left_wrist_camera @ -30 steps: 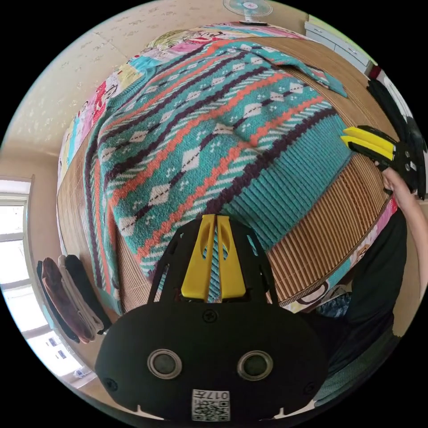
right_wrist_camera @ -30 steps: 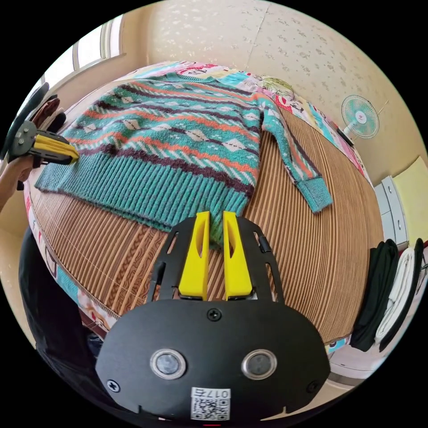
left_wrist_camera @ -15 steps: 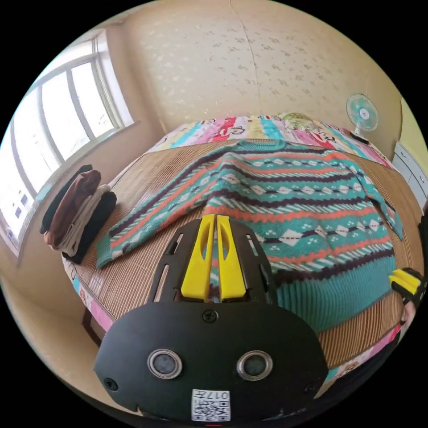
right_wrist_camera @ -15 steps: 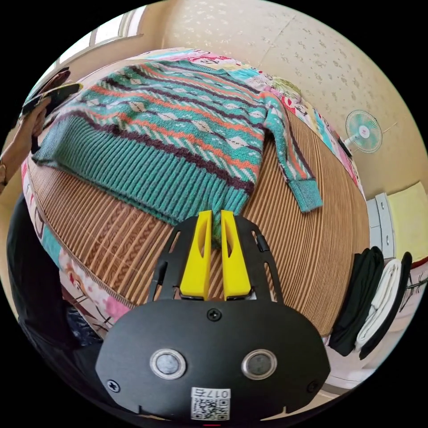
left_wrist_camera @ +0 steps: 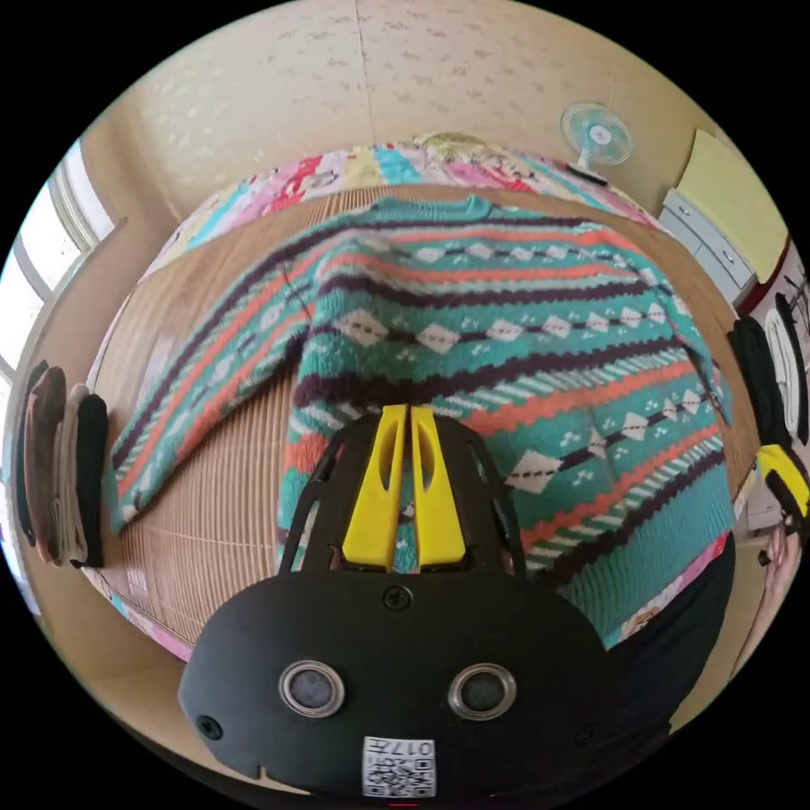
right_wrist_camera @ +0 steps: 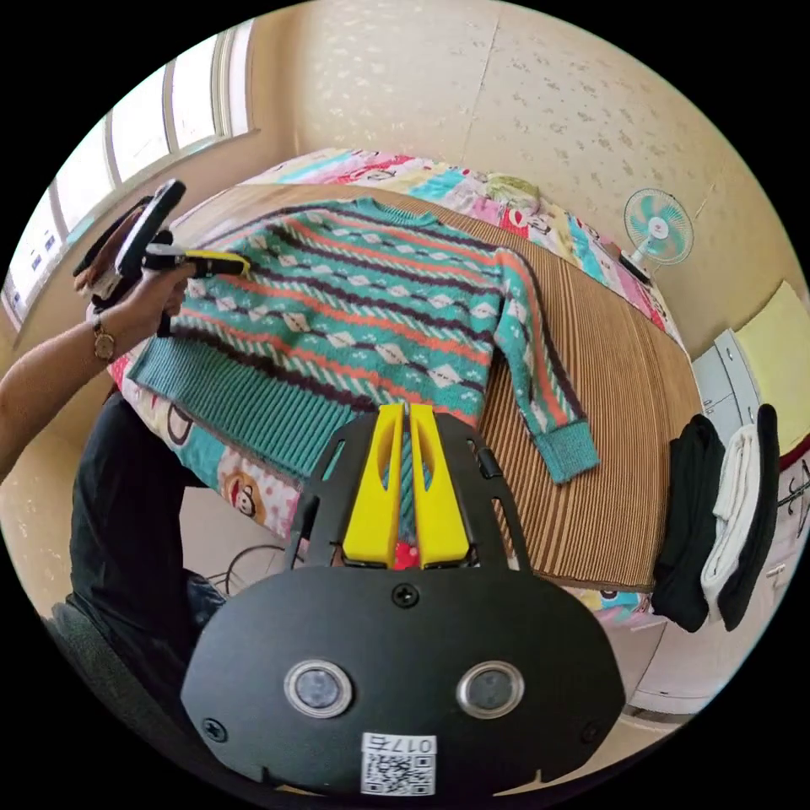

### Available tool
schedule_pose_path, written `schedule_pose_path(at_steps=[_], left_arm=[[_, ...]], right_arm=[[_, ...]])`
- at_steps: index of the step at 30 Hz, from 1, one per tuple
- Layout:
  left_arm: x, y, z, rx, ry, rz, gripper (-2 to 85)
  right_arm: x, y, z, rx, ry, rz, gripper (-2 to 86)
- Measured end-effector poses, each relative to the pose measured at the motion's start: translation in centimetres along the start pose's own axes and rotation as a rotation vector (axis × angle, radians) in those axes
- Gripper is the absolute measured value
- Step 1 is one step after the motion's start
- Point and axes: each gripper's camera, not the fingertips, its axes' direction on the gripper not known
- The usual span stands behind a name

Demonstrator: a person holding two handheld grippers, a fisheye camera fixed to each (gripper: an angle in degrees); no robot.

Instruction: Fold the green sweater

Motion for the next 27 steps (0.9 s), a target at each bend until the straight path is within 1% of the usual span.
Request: schedule_pose_path(at_steps=[1, 2, 3, 4, 6, 7, 9, 10, 11, 12, 13, 20, 23, 25, 27], left_arm=[[-0.5, 1.2, 1.3, 0.035, 0.023, -0.043, -0.4], [-1.7, 2.2, 0.7, 0.082, 0.086, -0.082, -0.4], [-2.3, 2.4, 0.7, 0.081, 0.124, -0.103, -0.4], [-3.2, 2.7, 0.7, 0.081, 0.177, -0.130, -0.4], [-3.9, 2.9, 0.7, 0.066, 0.220, -0.150, -0.5], [-4.1, 3.1, 0.5, 0.065, 0.233, -0.155, -0.6], [-3.7, 3.6, 0.0, 0.075, 0.222, -0.144, -0.7], [-2.9, 3.8, -0.4, 0.079, 0.190, -0.125, -0.8], [-1.9, 3.9, -0.8, 0.079, 0.135, -0.106, -0.9], [-1.3, 4.0, -0.9, 0.080, 0.103, -0.095, -0.9], [-0.2, 4.2, -1.2, 0.085, 0.042, -0.074, -0.9], [5.8, 5.3, -1.9, 0.102, -0.257, 0.019, -1.0], [7.4, 5.6, -2.1, 0.098, -0.325, 0.039, -1.0], [7.8, 5.9, -2.3, 0.099, -0.332, 0.039, -1.0], [8.0, 6.1, -2.6, 0.101, -0.331, 0.037, -1.0]], right_arm=[[-0.2, -0.5, -0.3, 0.032, 0.014, 0.006, 4.5], [-0.7, -1.6, -0.3, 0.079, 0.017, -0.014, 5.6], [-1.1, -2.9, 0.6, 0.083, -0.030, -0.043, 7.0], [-1.3, -3.5, 1.4, 0.067, -0.070, -0.061, 7.7], [-2.9, -5.6, 5.3, -0.010, -0.203, -0.167, 9.4], [-3.4, -5.9, 6.4, -0.026, -0.204, -0.193, 9.9], [-4.5, -6.0, 11.1, -0.117, -0.112, -0.217, 11.9], [-4.5, -5.7, 12.6, -0.155, -0.092, -0.204, 12.0], [-3.9, -4.4, 13.6, -0.112, -0.144, -0.158, 12.3], [-3.2, -3.4, 13.3, -0.052, -0.155, -0.125, 12.3], [-3.2, -3.3, 13.3, -0.055, -0.152, -0.127, 12.3], [-5.8, -0.6, 12.5, -0.004, -0.024, -0.269, 8.5], [-6.0, 0.3, 12.5, 0.015, 0.020, -0.286, 7.9], [-4.8, 0.4, 12.5, 0.006, -0.025, -0.267, 7.8], [-2.1, 0.2, 12.8, -0.017, -0.153, -0.211, 7.7]])
